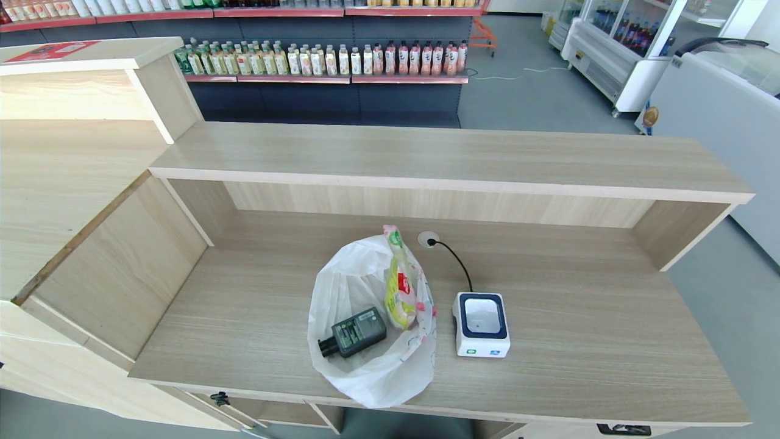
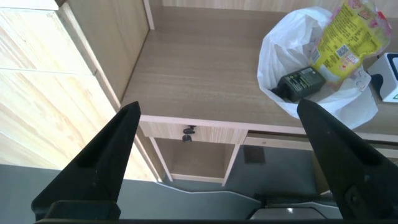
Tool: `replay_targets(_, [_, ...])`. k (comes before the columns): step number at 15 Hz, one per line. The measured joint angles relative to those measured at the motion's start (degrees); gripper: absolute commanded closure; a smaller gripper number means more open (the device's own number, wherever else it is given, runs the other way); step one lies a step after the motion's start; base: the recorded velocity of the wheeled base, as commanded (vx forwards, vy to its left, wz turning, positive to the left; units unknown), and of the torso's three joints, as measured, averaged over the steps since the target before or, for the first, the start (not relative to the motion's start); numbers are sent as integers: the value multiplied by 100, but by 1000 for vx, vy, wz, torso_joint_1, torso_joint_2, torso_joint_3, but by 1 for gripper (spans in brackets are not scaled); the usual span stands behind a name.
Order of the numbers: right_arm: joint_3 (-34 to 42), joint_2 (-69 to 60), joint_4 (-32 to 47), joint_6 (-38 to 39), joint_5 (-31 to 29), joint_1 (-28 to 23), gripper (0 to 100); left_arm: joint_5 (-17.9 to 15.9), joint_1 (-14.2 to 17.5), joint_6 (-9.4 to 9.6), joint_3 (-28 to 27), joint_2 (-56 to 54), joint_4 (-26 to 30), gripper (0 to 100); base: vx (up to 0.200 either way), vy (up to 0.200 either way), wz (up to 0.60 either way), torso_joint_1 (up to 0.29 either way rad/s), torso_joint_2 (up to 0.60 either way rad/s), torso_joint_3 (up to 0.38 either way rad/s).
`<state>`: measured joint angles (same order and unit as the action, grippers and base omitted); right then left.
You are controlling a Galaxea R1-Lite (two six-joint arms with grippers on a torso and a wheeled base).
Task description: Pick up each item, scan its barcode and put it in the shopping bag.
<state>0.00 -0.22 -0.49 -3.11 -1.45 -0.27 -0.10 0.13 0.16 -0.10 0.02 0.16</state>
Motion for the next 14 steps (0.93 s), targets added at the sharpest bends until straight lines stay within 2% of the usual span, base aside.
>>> replay_targets(5, [0, 1, -5, 158, -2, -11, 0, 2, -9, -6, 0, 0, 2, 0, 0, 0, 0, 0, 0, 0])
replay_targets(6, [0, 1, -5, 185, -7, 0, 100, 2, 0, -6, 0, 0, 0, 0, 0, 0, 0, 0, 0, 0])
replay_targets(14, [0, 6, 6, 189, -29, 2, 100, 0, 2, -6, 0, 0, 2, 0, 0, 0, 0, 0, 0, 0])
